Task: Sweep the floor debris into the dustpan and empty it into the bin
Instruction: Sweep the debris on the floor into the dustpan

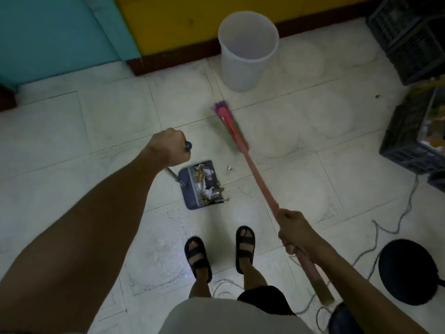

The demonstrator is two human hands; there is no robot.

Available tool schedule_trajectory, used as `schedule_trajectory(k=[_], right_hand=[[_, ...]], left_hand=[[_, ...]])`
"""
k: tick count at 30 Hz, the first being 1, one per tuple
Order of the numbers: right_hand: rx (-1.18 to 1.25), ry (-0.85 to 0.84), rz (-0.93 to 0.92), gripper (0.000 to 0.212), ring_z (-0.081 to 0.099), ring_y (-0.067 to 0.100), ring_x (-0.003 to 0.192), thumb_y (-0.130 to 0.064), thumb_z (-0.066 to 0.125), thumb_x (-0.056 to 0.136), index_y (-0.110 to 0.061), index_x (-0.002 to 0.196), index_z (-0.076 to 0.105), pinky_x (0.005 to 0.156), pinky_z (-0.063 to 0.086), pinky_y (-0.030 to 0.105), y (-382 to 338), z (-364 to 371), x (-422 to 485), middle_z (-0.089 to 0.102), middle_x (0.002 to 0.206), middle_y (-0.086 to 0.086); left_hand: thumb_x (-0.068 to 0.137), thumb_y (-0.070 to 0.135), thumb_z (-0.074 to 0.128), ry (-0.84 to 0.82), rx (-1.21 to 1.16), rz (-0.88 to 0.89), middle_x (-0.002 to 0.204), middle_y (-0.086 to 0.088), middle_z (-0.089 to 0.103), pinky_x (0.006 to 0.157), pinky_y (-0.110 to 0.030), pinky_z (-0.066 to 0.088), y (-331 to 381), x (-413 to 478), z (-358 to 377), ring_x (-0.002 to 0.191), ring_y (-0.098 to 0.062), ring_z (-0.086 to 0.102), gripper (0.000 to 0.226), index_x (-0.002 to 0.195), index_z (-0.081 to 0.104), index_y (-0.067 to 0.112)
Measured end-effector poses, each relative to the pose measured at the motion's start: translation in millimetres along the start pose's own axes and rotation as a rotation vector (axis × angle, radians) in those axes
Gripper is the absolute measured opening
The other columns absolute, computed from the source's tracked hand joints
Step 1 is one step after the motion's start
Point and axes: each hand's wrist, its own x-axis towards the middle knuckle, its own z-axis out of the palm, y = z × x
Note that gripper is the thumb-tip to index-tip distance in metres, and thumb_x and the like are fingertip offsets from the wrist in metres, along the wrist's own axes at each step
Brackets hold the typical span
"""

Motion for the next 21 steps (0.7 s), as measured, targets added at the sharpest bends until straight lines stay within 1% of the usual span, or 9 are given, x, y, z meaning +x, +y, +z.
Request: schedule_trajectory(k=[3, 6, 8, 11, 14, 15, 17, 19, 21], right_hand=[[-0.084, 0.033, -0.071, 0.032, 0.036, 0.01, 0.032, -0.021, 0.032, 0.102, -0.01, 0.075, 0.046, 0.035, 0.033, 0.016, -14, -16, 46, 0.04, 0.054, 0.005], [-0.141, 0.046, -0.075, 0.028, 0.041, 0.013, 0.036, -0.018, 0.034, 0.102, -0.005, 0.085, 0.053, 0.033, 0.036, 0.019, -19, -26, 83, 0.046, 0.057, 0.008], [-0.121, 0.018, 0.002, 0.025, 0.04, 0.014, 0.039, -0.015, 0.036, 0.101, -0.003, 0.087, 0.052, 0.032, 0.035, 0.018, -20, -33, 101, 0.046, 0.059, 0.009], [-0.075, -0.054, 0.148, 0.024, 0.037, 0.015, 0.041, -0.014, 0.037, 0.1, -0.003, 0.082, 0.05, 0.031, 0.032, 0.016, -17, -29, 106, 0.046, 0.06, 0.01], [-0.199, -0.086, 0.15, 0.028, 0.04, 0.014, 0.044, -0.012, 0.039, 0.101, -0.008, 0.075, 0.048, 0.032, 0.035, 0.022, -2, -11, 94, 0.048, 0.064, 0.007], [-0.222, -0.096, 0.148, 0.027, 0.042, 0.013, 0.043, -0.012, 0.039, 0.101, -0.007, 0.077, 0.05, 0.034, 0.036, 0.023, 3, -5, 88, 0.049, 0.066, 0.007], [-0.153, -0.122, 0.192, 0.025, 0.043, 0.011, 0.035, -0.013, 0.039, 0.102, -0.003, 0.084, 0.054, 0.031, 0.033, 0.02, 12, 4, 78, 0.051, 0.063, 0.007], [-0.129, -0.151, 0.201, 0.028, 0.042, 0.008, 0.032, -0.019, 0.039, 0.101, -0.002, 0.088, 0.057, 0.028, 0.032, 0.018, 20, 13, 73, 0.051, 0.061, 0.004], [-0.099, -0.179, 0.191, 0.032, 0.043, 0.006, 0.032, -0.024, 0.039, 0.102, -0.001, 0.102, 0.061, 0.028, 0.032, 0.018, 29, 20, 72, 0.054, 0.068, 0.006]], left_hand=[[0.088, 0.029, 0.052, -0.002, 0.007, -0.06, 0.061, -0.009, 0.049, 0.063, -0.029, 0.047, 10, 7, 5, 0.068, -0.031, 0.059, 0.028, 0.07, 0.055, 0.007], [0.087, 0.029, 0.052, 0.006, 0.032, -0.088, 0.063, -0.009, 0.051, 0.061, -0.028, 0.044, 19, 14, 8, 0.066, -0.029, 0.058, 0.027, 0.07, 0.056, 0.008], [0.087, 0.029, 0.052, 0.02, 0.034, -0.099, 0.058, -0.006, 0.048, 0.06, -0.028, 0.044, 24, 19, 10, 0.064, -0.028, 0.057, 0.028, 0.067, 0.054, 0.009], [0.087, 0.029, 0.051, 0.021, 0.037, -0.104, 0.056, -0.005, 0.046, 0.06, -0.028, 0.046, 29, 21, 11, 0.062, -0.028, 0.057, 0.032, 0.061, 0.05, 0.011], [0.087, 0.029, 0.05, 0.015, 0.035, -0.1, 0.055, -0.005, 0.045, 0.06, -0.027, 0.045, 33, 24, 10, 0.062, -0.027, 0.055, 0.035, 0.056, 0.043, 0.014], [0.087, 0.029, 0.05, 0.008, 0.033, -0.103, 0.056, -0.005, 0.045, 0.06, -0.028, 0.046, 33, 25, 10, 0.062, -0.028, 0.056, 0.034, 0.058, 0.045, 0.014], [0.087, 0.03, 0.051, 0.008, 0.029, -0.103, 0.056, -0.005, 0.046, 0.061, -0.028, 0.047, 35, 26, 8, 0.063, -0.028, 0.057, 0.034, 0.058, 0.045, 0.014], [0.087, 0.029, 0.051, 0.003, 0.024, -0.11, 0.056, -0.005, 0.047, 0.059, -0.027, 0.044, 35, 26, 9, 0.061, -0.027, 0.056, 0.034, 0.058, 0.046, 0.014], [0.087, 0.028, 0.052, 0.008, 0.015, -0.11, 0.056, -0.005, 0.047, 0.057, -0.026, 0.041, 35, 25, 8, 0.059, -0.025, 0.054, 0.032, 0.061, 0.049, 0.011]])
